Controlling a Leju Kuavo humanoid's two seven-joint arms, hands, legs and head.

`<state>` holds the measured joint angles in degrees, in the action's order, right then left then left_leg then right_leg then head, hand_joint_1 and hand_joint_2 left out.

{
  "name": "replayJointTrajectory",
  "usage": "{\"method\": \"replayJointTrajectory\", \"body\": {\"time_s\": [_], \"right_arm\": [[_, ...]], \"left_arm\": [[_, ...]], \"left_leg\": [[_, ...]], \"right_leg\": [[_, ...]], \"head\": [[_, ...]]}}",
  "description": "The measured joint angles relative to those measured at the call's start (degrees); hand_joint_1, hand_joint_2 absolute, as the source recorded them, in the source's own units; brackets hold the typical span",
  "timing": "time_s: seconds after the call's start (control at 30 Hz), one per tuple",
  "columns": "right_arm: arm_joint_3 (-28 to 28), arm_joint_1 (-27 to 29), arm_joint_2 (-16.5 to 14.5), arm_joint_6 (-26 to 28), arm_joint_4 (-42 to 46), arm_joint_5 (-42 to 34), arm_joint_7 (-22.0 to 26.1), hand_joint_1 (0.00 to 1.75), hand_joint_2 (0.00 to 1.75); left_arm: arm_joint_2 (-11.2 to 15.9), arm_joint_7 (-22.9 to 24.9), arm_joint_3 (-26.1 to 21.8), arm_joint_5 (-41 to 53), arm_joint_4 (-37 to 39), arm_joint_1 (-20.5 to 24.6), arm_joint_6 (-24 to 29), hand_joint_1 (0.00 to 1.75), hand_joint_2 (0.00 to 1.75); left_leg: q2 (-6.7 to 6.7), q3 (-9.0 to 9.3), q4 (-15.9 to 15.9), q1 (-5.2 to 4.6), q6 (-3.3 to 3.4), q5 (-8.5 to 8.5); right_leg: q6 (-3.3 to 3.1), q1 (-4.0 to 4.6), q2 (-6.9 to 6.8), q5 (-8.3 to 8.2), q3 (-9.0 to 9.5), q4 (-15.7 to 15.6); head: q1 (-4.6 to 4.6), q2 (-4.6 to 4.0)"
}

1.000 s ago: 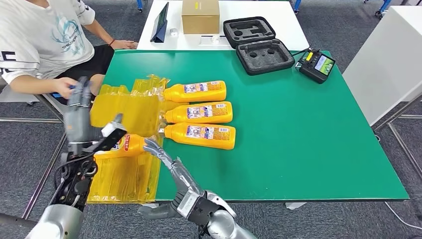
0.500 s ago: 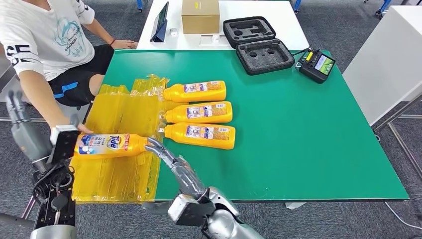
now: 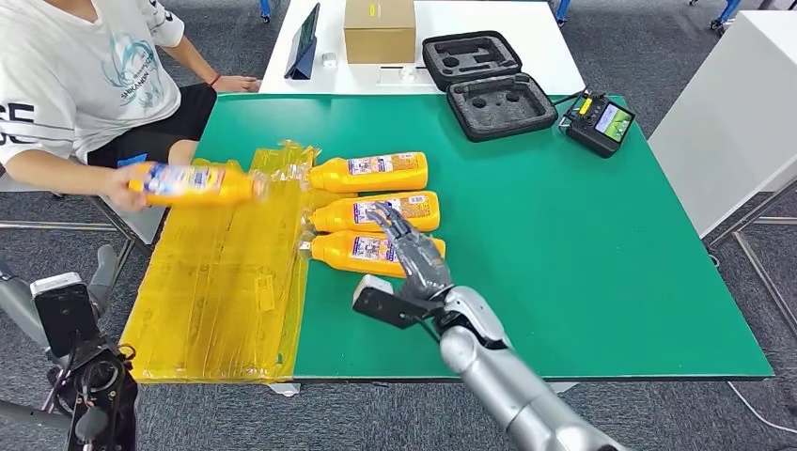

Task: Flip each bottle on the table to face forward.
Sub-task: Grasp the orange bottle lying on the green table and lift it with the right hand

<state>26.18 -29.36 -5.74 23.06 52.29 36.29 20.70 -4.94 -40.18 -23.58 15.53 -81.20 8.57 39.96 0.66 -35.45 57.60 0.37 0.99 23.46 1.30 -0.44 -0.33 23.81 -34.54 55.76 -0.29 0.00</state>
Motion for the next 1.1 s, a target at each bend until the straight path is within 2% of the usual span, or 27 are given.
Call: {"method": "replayJointTrajectory", "body": {"time_s": [0.27, 0.5, 0.8, 1.1], "right_arm": [[-1.37, -7.07, -1.45, -0.87, -12.34, 3.15, -2.72, 0.0, 1.75], [-1.3, -10.11, -3.25, -3.84, -19.74, 5.17, -6.03, 0.0, 1.75], [-1.24, -11.39, -4.38, -5.72, -23.93, 5.72, -7.24, 0.0, 1.75], [-1.08, -12.61, -5.13, -10.39, -27.34, 6.69, -11.34, 0.0, 1.75]], "left_arm": [[0.0, -0.01, 2.88, -2.21, 1.54, -0.73, 0.02, 0.0, 1.75], [0.0, 0.01, 4.16, -2.79, 3.78, -0.26, 0.01, 0.0, 1.75], [0.0, -0.01, 4.89, -3.15, 5.72, 0.14, 0.0, 0.0, 1.75], [0.0, -0.02, 4.94, -3.26, 7.03, 0.66, 0.02, 0.0, 1.75]], "left_leg": [[0.0, -0.01, 0.0, 0.01, 0.0, 0.0], [0.0, -0.01, 0.0, 0.0, 0.0, 0.0], [0.0, -0.02, 0.0, 0.0, 0.0, 0.0], [0.0, -0.01, 0.0, 0.0, 0.0, 0.0]], "right_leg": [[0.0, 0.01, 0.0, 0.01, -0.02, 0.0], [0.0, 0.01, 0.0, 0.0, -0.02, 0.0], [0.0, 0.01, 0.0, 0.0, -0.02, 0.0], [0.0, 0.01, 0.0, 0.0, -0.02, 0.0]], "head": [[-0.01, 0.0], [-0.01, 0.0], [-0.01, 0.0], [-0.01, 0.0]]}}
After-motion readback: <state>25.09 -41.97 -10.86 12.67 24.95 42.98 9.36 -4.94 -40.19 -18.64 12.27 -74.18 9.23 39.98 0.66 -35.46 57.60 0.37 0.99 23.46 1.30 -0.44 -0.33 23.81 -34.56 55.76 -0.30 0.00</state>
